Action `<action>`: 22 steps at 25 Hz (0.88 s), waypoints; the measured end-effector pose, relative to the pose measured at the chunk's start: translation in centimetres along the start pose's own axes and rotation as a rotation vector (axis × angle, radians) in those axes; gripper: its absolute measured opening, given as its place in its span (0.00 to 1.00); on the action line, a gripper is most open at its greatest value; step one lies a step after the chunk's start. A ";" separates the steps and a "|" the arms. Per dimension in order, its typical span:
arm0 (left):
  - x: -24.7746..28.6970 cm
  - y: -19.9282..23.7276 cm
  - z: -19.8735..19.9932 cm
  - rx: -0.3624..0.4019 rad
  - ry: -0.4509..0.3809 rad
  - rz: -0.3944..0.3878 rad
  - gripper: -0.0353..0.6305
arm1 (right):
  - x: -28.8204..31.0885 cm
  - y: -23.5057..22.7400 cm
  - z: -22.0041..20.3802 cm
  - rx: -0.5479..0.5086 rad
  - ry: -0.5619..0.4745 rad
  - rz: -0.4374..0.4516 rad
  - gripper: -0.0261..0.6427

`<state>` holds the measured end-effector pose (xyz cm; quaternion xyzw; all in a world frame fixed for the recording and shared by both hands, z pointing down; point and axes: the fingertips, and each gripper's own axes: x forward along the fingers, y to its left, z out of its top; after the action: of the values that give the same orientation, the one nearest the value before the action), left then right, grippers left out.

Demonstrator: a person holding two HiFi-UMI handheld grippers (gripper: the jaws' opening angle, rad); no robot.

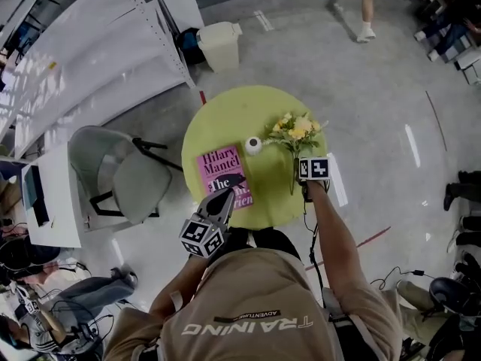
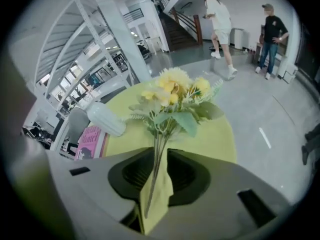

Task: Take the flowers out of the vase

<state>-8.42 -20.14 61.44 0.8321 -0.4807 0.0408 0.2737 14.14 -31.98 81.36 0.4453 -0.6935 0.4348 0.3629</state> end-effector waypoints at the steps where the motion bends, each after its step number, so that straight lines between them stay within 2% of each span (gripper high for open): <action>1: 0.0 -0.1 0.2 0.006 -0.005 -0.004 0.07 | -0.8 0.4 0.3 -0.015 -0.042 0.012 0.14; 2: -0.1 -0.1 0.5 0.012 -0.011 -0.008 0.07 | -1.7 1.0 0.8 -0.034 -0.095 0.037 0.04; 4: -0.2 -0.2 0.8 0.024 -0.019 -0.015 0.07 | -3.9 3.3 1.8 -0.091 -0.224 0.135 0.04; 8: -1.0 -0.4 1.5 0.039 -0.031 -0.022 0.07 | -10.4 9.6 2.7 -0.255 -0.461 0.399 0.04; 10: -1.3 -0.4 1.8 0.045 -0.039 -0.021 0.07 | -14.2 12.9 2.8 -0.287 -0.558 0.539 0.04; 12: -1.7 -0.4 2.1 0.055 -0.050 -0.019 0.07 | -17.8 15.5 3.0 -0.292 -0.643 0.639 0.04; 14: -2.0 -0.7 2.7 0.074 -0.064 -0.019 0.07 | -20.8 17.6 3.4 -0.313 -0.717 0.678 0.04; 17: -2.5 -1.4 4.4 0.108 -0.103 -0.029 0.07 | -24.6 20.6 4.1 -0.387 -0.804 0.686 0.04; 22: -4.0 -3.8 9.3 0.212 -0.193 -0.048 0.07 | -29.1 24.4 5.1 -0.512 -0.888 0.685 0.04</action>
<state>-9.25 -20.11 50.62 0.8676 -0.4777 0.0045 0.1378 0.68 -22.44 46.77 0.2344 -0.9645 0.1193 -0.0255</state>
